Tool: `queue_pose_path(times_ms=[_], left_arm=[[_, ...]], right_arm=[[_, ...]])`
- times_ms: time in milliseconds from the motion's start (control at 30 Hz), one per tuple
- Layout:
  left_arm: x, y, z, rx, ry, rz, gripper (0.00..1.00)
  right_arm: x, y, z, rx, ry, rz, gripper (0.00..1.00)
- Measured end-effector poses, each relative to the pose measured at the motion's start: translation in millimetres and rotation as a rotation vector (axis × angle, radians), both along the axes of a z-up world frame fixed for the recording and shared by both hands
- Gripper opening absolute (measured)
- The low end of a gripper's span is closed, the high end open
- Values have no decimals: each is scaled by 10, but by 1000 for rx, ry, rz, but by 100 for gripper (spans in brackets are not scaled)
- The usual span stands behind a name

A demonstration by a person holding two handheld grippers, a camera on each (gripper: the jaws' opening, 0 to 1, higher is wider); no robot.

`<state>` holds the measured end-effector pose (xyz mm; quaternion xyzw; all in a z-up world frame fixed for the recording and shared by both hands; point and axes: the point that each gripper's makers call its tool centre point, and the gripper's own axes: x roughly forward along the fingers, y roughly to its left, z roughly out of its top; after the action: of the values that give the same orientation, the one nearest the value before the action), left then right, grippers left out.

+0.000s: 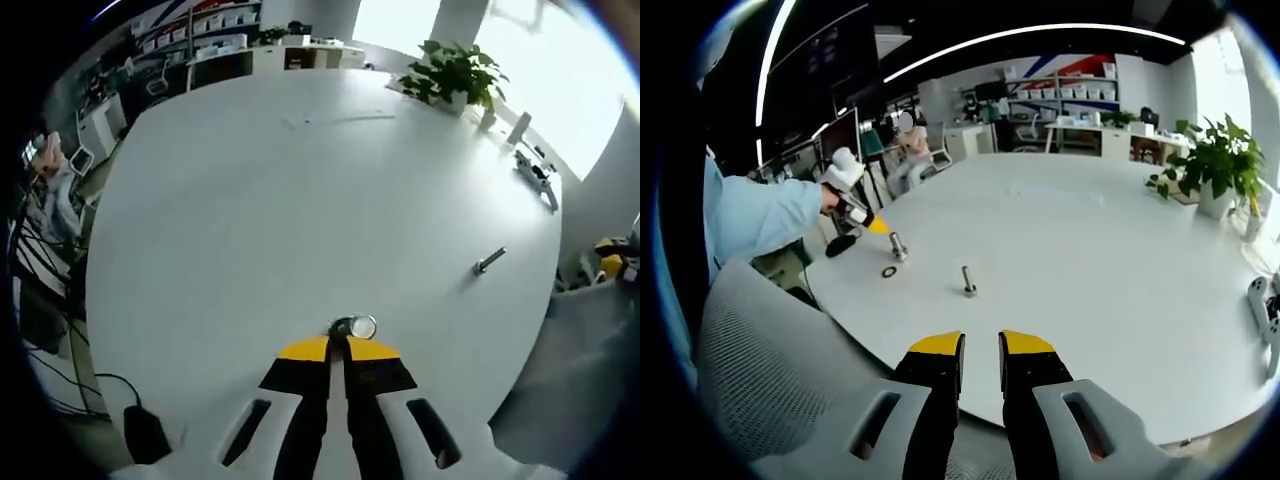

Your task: Place the washer onto the threaded stud by aligning its center hole with the stud, sliding it down to the base, and recovering from edge contact or off-axis alignment until the washer reaches the visible bottom stop.

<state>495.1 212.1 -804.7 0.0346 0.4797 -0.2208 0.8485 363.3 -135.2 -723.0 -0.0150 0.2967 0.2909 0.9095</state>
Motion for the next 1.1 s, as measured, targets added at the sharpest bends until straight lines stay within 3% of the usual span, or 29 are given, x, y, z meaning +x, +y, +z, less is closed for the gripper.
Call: queue_pose_path(times_ms=[700,933,1100], left_arm=[[-225,-97,-243,9,28,-49,6],[-314,-260,-289,-3,4,-124,11],[-378,-256,-431,62,10,-196,11]], right_arm=[[0,2,0,3,1,2,16],[-3,5,-1,3,2,3,16],[-5,8,-1,3,3,4,16]])
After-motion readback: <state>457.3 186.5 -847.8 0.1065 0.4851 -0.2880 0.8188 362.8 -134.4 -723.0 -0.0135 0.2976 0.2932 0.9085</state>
